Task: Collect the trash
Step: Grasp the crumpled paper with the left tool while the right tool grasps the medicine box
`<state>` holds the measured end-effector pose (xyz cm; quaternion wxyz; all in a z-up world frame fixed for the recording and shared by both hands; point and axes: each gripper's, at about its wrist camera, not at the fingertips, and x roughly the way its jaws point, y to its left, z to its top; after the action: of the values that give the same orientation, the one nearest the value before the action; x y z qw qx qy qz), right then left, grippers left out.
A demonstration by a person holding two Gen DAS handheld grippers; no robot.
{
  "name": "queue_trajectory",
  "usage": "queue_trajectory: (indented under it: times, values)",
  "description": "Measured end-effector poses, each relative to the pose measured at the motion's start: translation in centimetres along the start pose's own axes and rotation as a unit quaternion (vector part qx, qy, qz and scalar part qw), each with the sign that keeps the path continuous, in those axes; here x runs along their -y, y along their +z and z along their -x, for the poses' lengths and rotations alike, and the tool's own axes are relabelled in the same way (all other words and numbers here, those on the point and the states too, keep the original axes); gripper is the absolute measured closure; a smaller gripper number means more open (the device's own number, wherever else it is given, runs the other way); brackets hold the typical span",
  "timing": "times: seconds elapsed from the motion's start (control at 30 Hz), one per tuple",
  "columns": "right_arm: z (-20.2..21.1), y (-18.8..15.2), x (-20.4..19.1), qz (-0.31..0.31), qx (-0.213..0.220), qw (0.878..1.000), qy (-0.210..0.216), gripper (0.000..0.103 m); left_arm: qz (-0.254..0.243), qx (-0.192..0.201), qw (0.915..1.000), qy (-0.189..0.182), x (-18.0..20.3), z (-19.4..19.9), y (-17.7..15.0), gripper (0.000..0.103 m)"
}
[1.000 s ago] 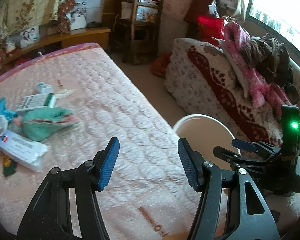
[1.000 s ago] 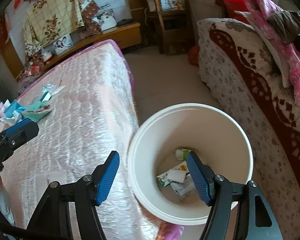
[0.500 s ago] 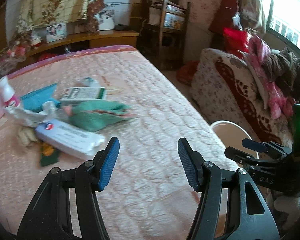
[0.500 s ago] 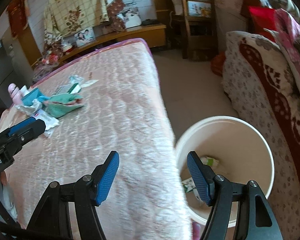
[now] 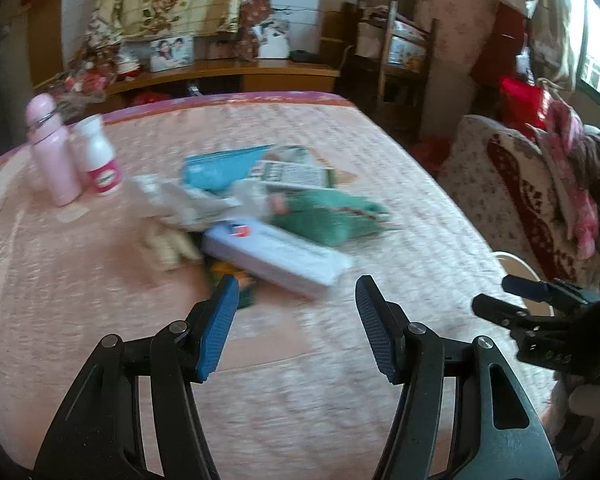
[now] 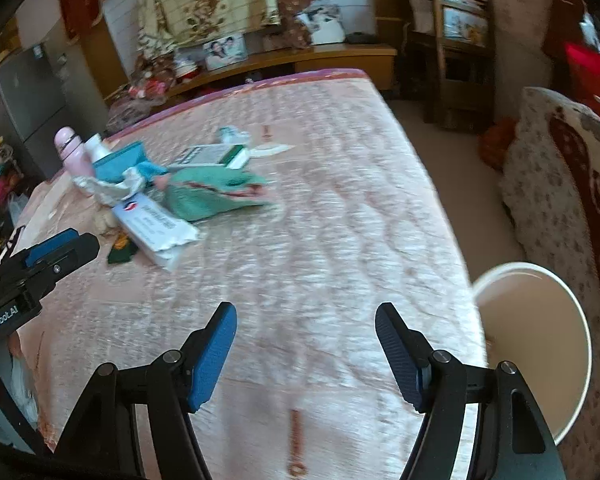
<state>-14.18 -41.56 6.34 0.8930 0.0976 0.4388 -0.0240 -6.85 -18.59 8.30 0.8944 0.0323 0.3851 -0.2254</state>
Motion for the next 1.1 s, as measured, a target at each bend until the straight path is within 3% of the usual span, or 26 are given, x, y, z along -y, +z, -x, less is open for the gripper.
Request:
queue_trajectory:
  times: [0.2,0.5,0.63,0.97,1.0,1.07,1.1]
  values:
    - [-1.6,1.0,-2.9,0.024,-0.008,0.999,0.028,0.032,0.043,-0.015,0.9987,0.024,-6.1,-0.5,-0.1,0.044]
    - [-5.3,3.9,-7.8,0.061,-0.027,0.991,0.115,0.032,0.115,-0.035,0.9925,0.023,-12.1,-3.5,1.5,0.044]
    - [-7.6,5.2,-10.0,0.097,-0.036,0.987,0.122,0.032,0.149,-0.035,0.9881,0.008,-13.9,-5.1,2.3,0.044]
    - [-12.3,7.6,-12.5,0.146,-0.047,0.980,0.127,0.027,0.116,-0.052,0.9918,-0.012,-13.5,-8.1,3.4,0.044]
    - [-12.5,7.7,-12.7,0.147,-0.048,0.979,0.129,0.027,0.113,-0.056,0.9919,-0.017,-13.4,-8.2,3.3,0.045]
    - [-12.6,7.8,-13.0,0.147,-0.045,0.979,0.132,0.027,0.109,-0.060,0.9917,-0.032,-13.2,-8.0,2.9,0.076]
    - [-12.5,7.7,-13.0,0.145,-0.044,0.979,0.136,0.030,0.108,-0.063,0.9912,-0.043,-13.1,-7.7,2.7,0.080]
